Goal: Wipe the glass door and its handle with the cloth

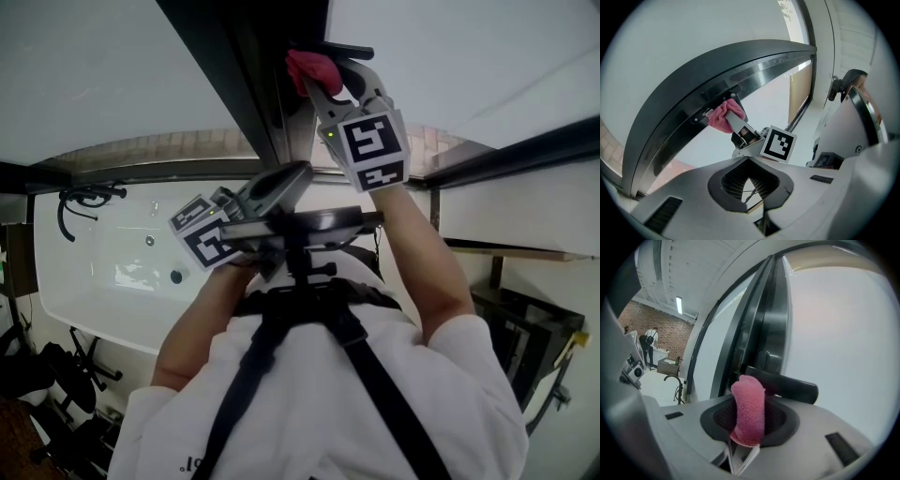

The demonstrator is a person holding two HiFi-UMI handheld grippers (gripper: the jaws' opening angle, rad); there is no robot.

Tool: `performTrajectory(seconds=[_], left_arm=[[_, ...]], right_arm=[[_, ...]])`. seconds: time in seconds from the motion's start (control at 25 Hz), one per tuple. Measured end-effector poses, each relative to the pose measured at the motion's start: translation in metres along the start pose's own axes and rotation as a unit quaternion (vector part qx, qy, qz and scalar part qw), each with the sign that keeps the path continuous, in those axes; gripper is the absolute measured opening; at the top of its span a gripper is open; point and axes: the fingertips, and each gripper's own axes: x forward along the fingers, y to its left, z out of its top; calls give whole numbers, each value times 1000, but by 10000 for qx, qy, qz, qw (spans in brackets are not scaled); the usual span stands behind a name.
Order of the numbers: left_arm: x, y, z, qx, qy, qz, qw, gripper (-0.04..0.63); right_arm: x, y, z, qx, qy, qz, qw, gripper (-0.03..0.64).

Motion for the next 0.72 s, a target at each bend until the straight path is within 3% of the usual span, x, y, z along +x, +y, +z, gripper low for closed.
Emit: performTrajectory(seconds=[0.72], left_arm=[[21, -9, -8, 8, 105, -140, 9998, -8]], right_arm=[[-36, -35, -9, 122, -31, -329, 9994, 106]])
